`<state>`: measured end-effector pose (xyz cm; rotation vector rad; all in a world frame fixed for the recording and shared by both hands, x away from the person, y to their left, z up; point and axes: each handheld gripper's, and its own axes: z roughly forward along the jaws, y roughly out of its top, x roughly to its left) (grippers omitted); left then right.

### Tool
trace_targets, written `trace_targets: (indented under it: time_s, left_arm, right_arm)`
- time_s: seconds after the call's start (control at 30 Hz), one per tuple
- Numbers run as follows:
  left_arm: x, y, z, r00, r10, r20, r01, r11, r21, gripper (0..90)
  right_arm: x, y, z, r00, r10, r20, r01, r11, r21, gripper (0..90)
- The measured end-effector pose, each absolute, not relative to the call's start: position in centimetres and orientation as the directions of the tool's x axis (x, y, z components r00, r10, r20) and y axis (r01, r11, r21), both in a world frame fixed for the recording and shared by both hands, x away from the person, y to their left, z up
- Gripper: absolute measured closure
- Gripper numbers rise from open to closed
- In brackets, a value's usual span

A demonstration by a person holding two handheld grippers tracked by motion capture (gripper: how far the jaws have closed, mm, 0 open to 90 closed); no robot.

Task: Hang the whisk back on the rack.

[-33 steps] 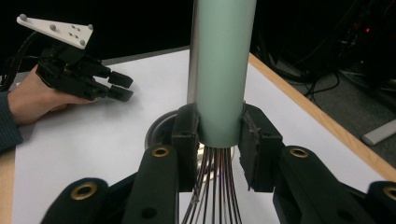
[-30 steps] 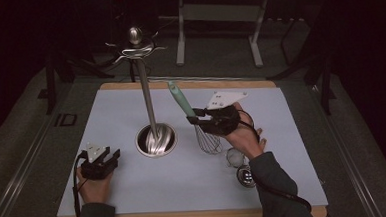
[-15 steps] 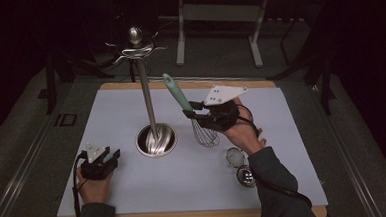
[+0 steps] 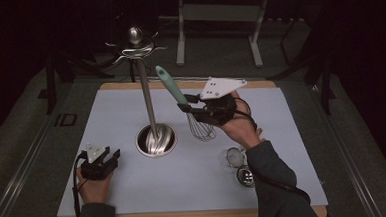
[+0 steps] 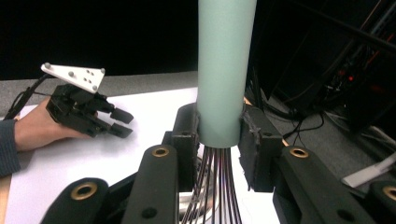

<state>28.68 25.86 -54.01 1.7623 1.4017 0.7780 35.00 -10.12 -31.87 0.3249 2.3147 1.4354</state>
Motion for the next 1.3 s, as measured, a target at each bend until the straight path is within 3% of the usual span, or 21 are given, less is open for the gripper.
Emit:
trace_targets:
  time_s: [0.73, 1.3]
  left_arm:
    - [28.7, 25.8, -54.0, 0.221, 0.975, 0.013, 0.525, -0.13, 0.841, 58.0]
    - [28.7, 25.9, -54.0, 0.219, 0.976, 0.012, 0.524, -0.128, 0.842, 57.9]
  right_arm:
    - [34.8, -8.6, -29.4, -0.891, 0.347, -0.294, -0.105, 0.473, 0.875, 69.2]
    - [35.5, -6.9, -28.8, -0.884, 0.354, -0.307, -0.092, 0.511, 0.855, 69.2]
